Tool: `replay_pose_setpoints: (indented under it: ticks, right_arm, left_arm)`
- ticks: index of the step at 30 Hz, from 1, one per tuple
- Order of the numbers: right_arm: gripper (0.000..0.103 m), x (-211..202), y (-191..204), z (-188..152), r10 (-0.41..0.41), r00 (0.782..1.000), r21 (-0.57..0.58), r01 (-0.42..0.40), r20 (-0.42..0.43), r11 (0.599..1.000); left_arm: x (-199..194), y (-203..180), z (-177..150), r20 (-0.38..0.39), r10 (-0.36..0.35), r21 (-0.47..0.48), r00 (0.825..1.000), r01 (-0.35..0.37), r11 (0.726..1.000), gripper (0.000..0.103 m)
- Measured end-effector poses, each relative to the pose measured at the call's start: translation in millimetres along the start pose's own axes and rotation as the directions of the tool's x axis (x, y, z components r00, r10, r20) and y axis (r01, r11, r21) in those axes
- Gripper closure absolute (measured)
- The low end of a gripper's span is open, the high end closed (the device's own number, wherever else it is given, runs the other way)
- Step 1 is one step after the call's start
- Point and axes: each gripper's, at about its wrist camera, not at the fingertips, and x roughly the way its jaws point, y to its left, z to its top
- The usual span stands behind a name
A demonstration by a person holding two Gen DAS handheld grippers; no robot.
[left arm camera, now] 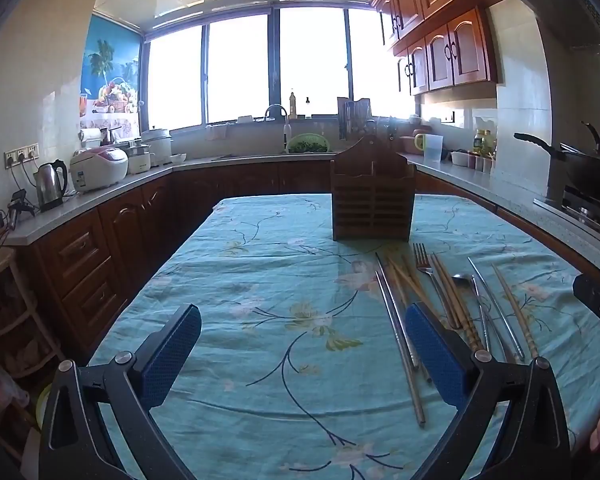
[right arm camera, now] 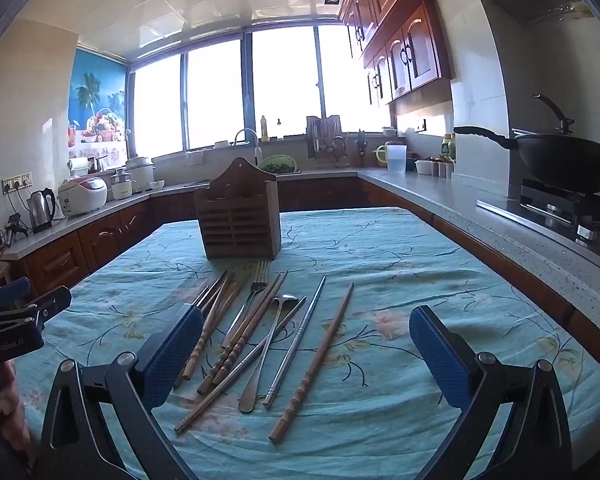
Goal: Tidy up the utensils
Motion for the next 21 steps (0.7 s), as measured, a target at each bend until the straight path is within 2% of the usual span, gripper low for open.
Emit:
replay_pose_setpoints:
  ticks: [21]
  right_arm:
    - [0.000, -3.3, 4.5, 2.2, 0.011, 1.000, -0.004, -0.011, 0.008, 1.000]
  left_arm:
    - [-0.2, -2.0, -1.9, 0.017, -0.001, 0.002, 1.000, 0.001, 1.000, 0.001]
